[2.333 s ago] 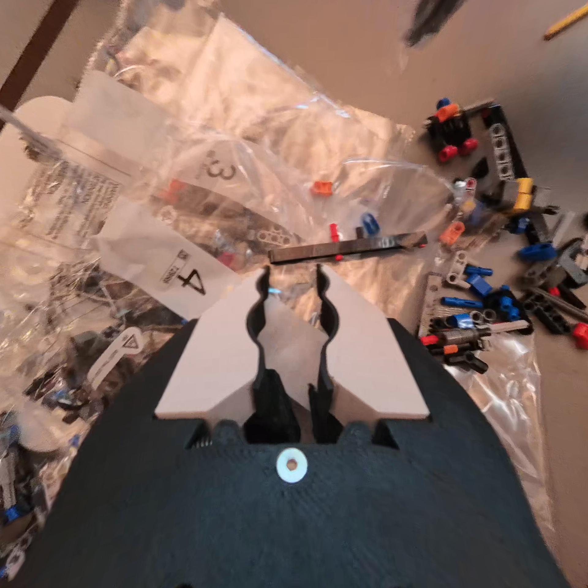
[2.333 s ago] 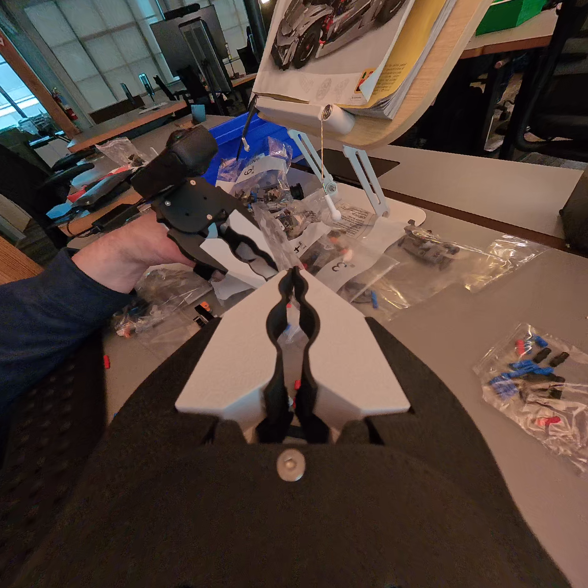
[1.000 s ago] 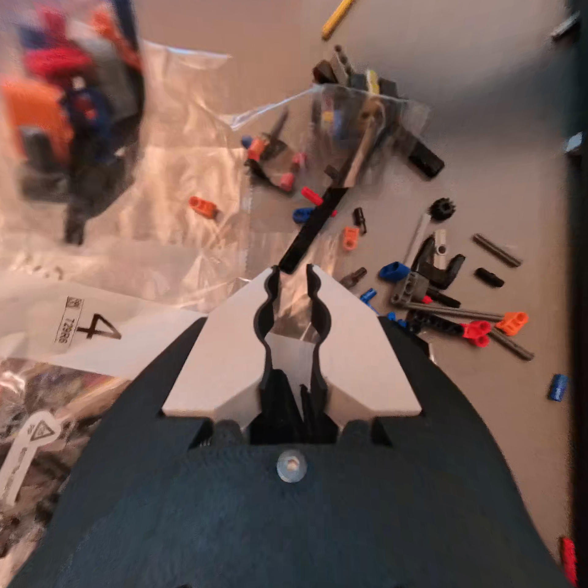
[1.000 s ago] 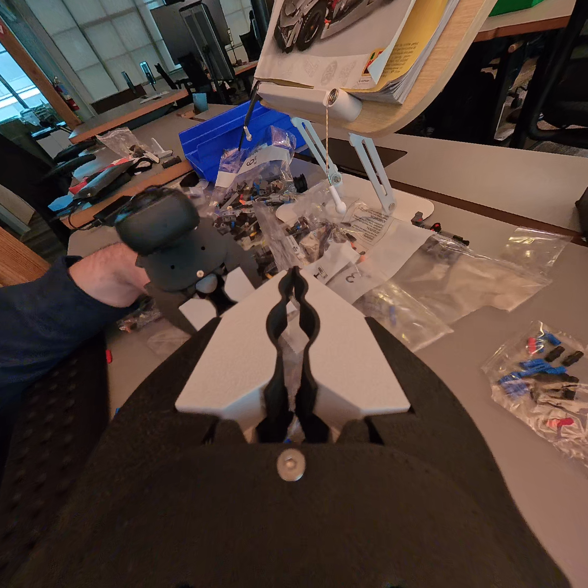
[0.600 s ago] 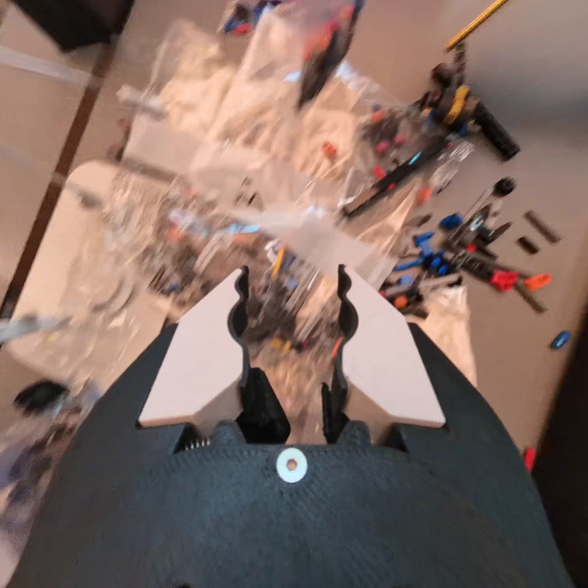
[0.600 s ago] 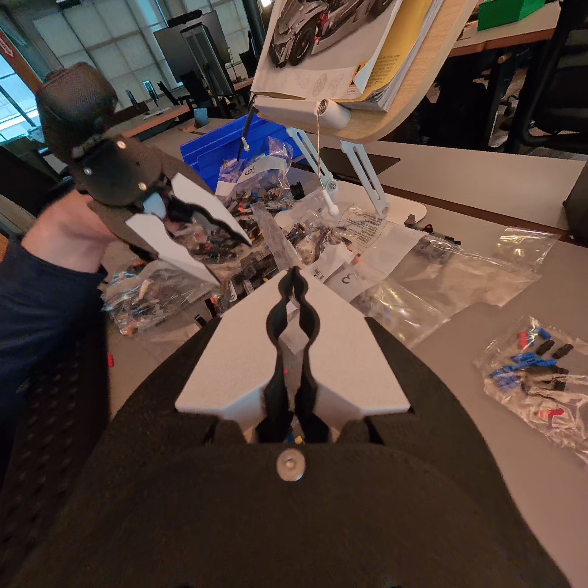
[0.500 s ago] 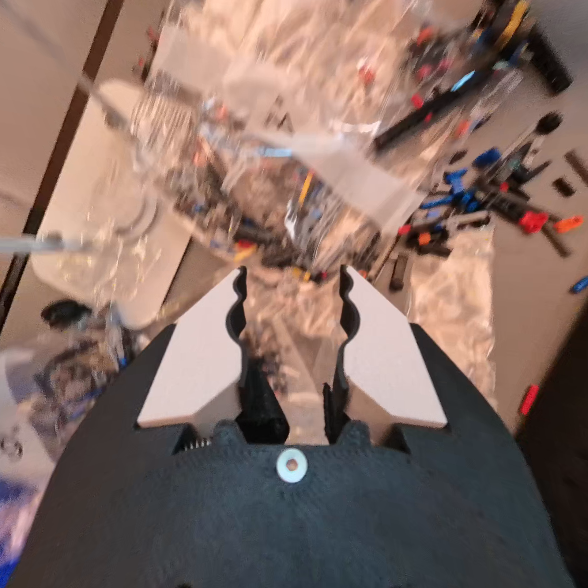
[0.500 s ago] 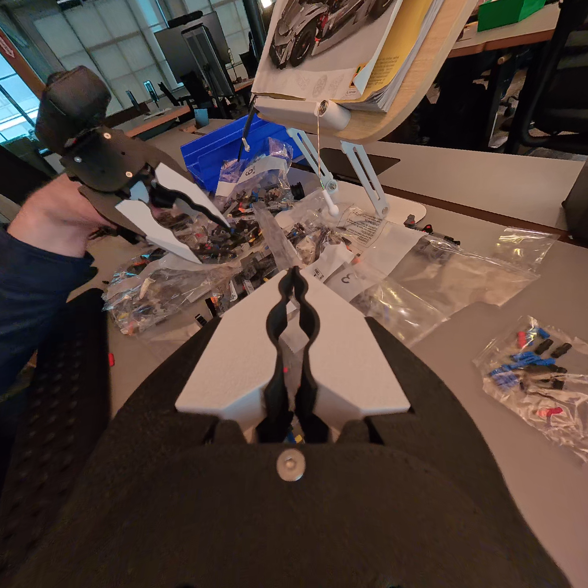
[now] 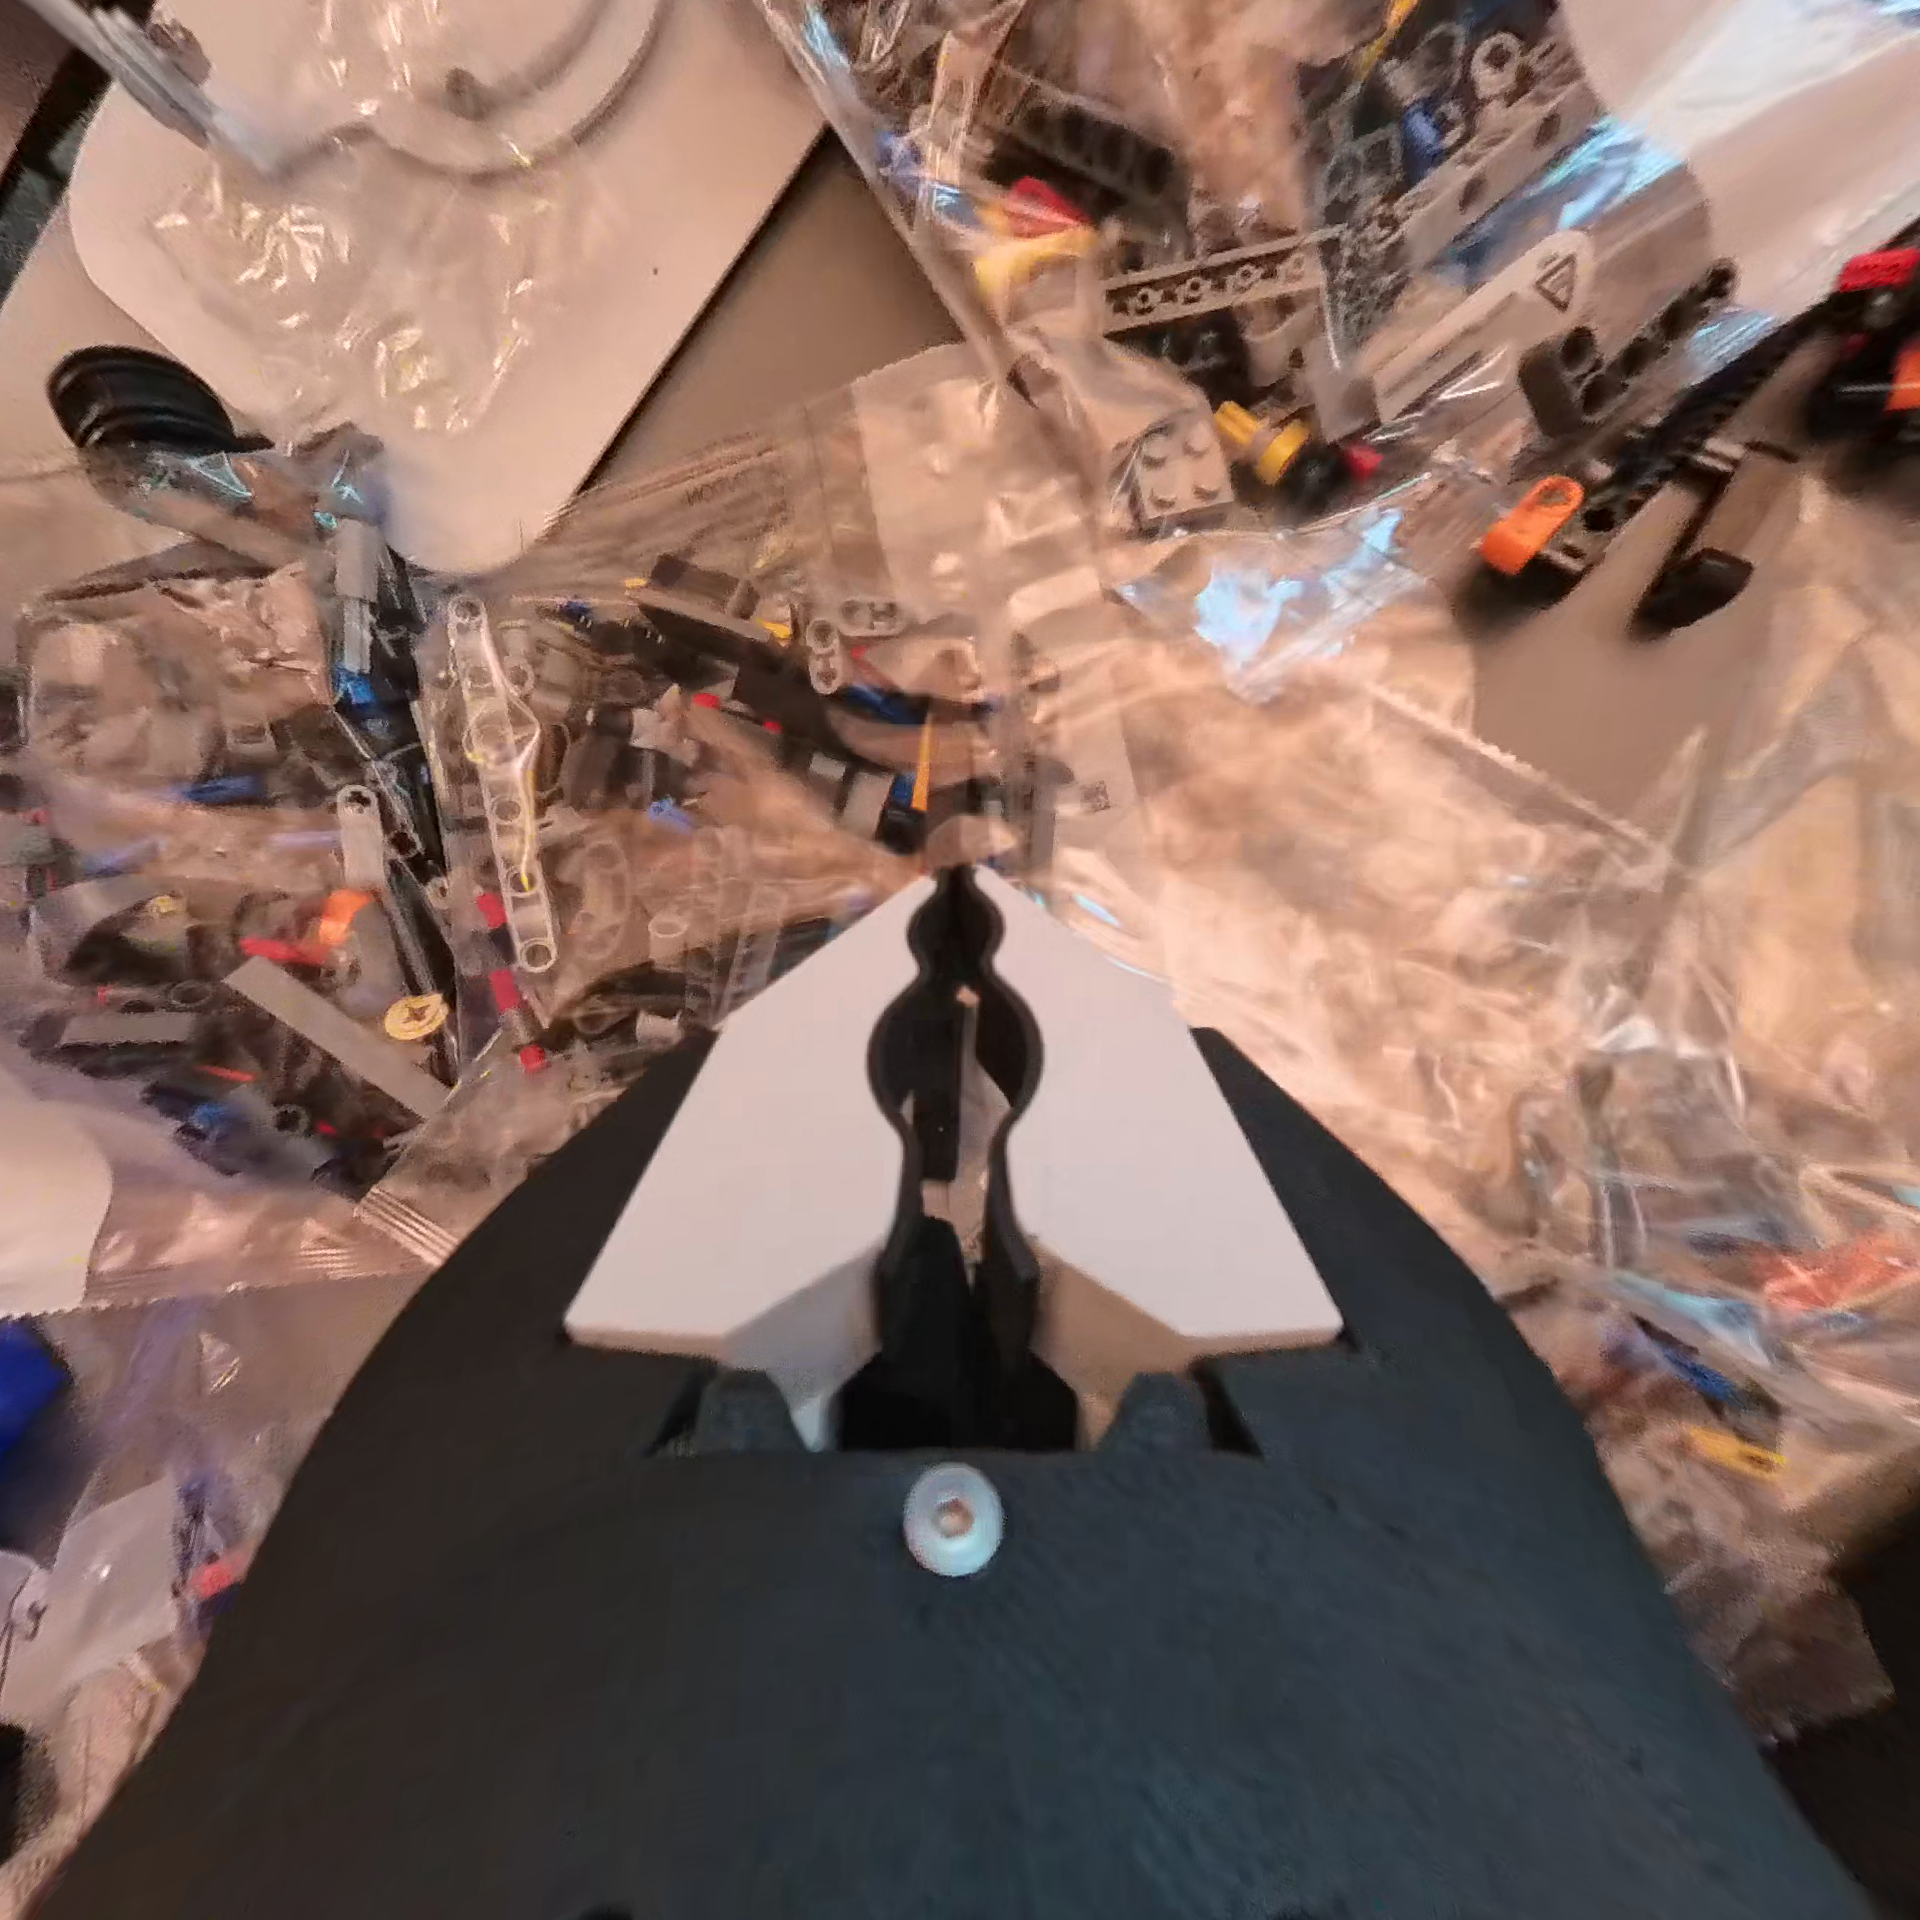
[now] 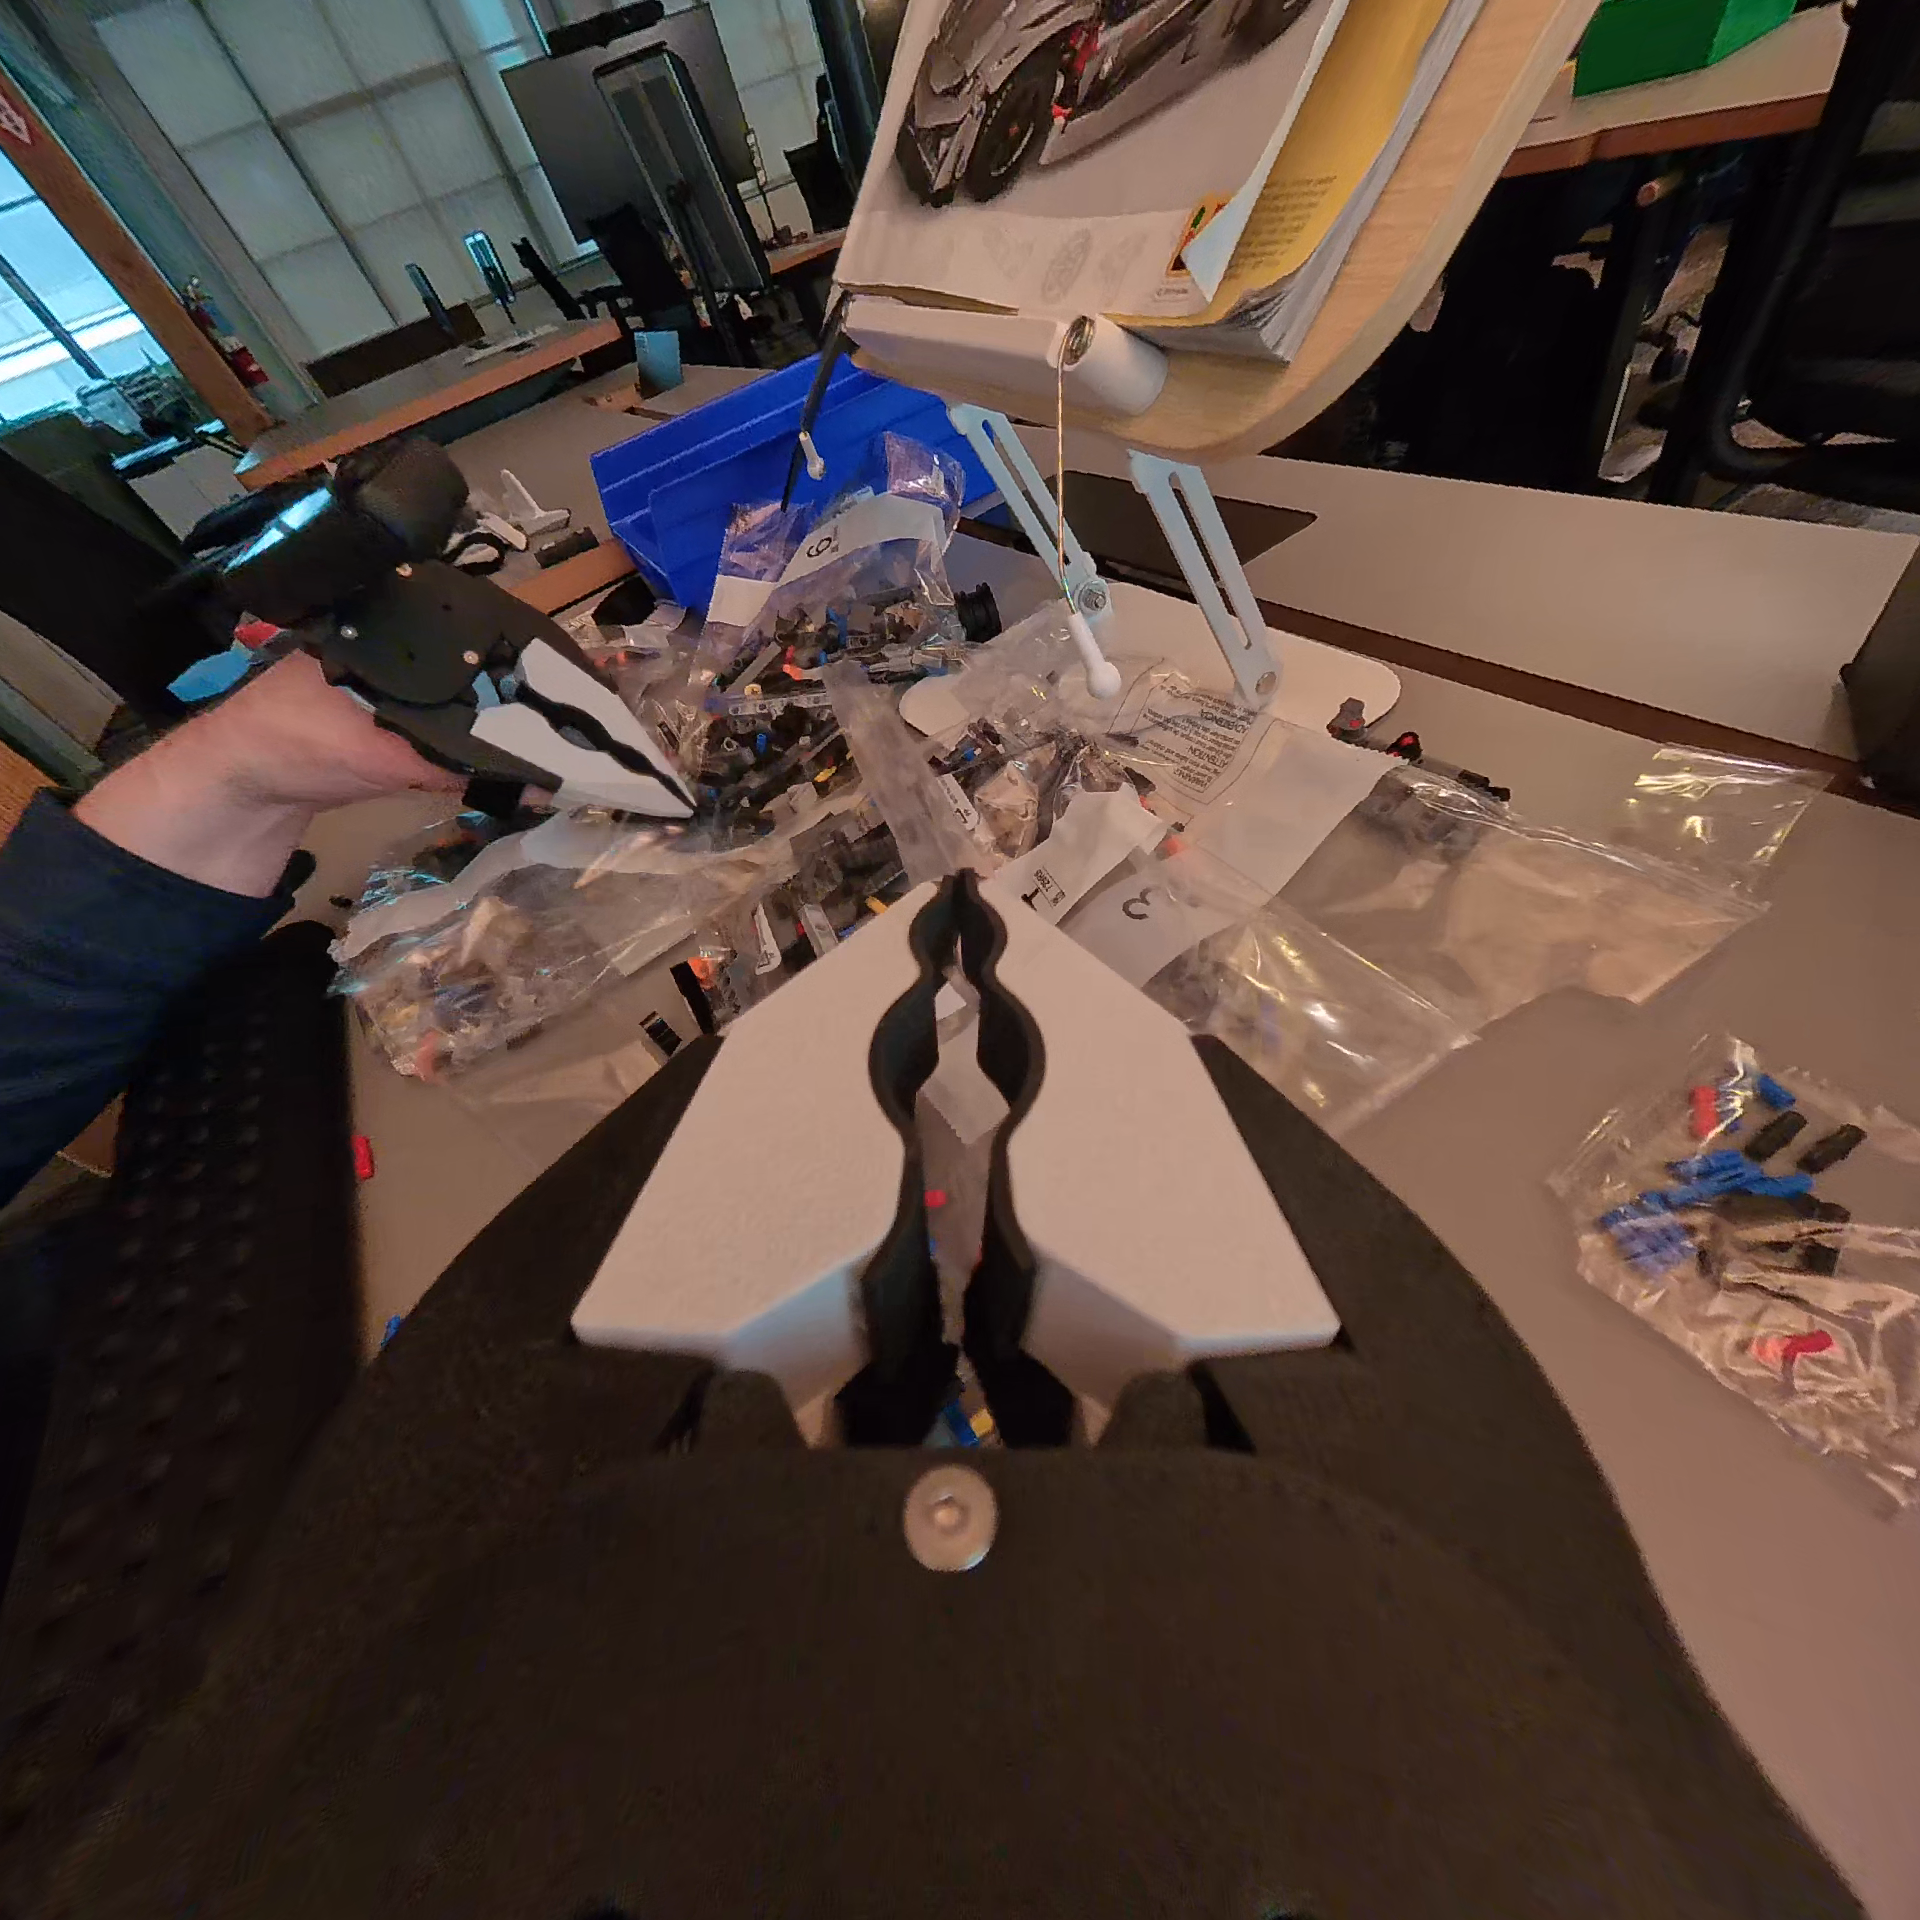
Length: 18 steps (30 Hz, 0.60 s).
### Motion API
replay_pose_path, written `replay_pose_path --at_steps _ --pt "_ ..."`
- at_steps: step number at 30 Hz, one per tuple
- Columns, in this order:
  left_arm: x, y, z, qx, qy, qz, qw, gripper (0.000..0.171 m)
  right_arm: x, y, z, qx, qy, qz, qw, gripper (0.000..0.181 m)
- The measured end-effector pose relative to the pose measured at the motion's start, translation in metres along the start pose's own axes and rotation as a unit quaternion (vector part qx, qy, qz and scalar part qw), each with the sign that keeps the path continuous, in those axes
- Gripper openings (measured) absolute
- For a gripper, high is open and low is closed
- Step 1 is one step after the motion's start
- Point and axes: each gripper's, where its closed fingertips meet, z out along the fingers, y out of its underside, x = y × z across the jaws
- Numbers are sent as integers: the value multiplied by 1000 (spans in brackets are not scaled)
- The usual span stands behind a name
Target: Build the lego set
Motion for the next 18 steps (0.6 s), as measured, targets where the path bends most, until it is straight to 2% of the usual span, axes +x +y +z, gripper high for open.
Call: replay_pose_path --at_steps 4,9,12,13,15,18 --pt "-3 9 -10 5 -4 -1 1000 0 -2 0 1 -2 -1 -4 1000 0" --pt "-26 27 -36 0 -37 -19 999 0 -4 1 2 -7 -1 -9 1000 0" --pt "6 4 -52 63 48 -30 996 1 -5 1 2 -9 -1 -11 1000 0" --pt "16 -3 -53 68 52 -25 996 17 -5 1 2 -10 -1 -12 1000 0" --pt "47 -14 -48 60 70 -3 996 59 -5 1 3 -11 -1 -12 1000 0" --pt "64 -9 -28 11 32 32 999 73 -6 1 3 -11 -1 -13 1000 0"
